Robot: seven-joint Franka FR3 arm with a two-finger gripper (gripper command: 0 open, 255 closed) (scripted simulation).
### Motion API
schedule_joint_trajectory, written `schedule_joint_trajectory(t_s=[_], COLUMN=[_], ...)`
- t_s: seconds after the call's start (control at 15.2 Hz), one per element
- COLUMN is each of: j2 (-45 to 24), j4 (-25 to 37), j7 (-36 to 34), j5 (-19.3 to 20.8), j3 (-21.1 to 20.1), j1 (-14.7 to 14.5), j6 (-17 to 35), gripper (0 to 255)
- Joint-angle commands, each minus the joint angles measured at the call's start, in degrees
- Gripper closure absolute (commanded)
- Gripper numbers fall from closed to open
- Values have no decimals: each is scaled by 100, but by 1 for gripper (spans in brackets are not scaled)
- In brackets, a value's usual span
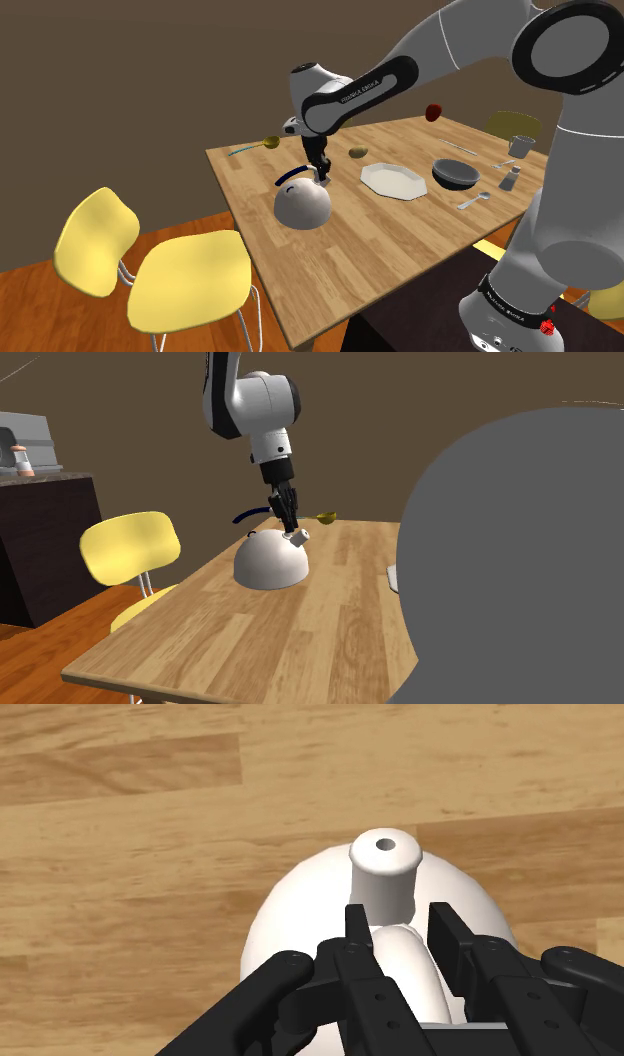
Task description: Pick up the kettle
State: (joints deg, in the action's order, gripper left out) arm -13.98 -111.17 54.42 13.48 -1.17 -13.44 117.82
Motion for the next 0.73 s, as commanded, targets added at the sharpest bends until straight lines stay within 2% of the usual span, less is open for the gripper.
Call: schedule_joint_trajectory(t_s=[0.0,0.66], j2=[-9,307], j4=[3,371], j7=[-2,146], j5=[0,-78], j3=[-1,-19], j1=[-1,-8], j6=[-1,-672], gripper=[255,255])
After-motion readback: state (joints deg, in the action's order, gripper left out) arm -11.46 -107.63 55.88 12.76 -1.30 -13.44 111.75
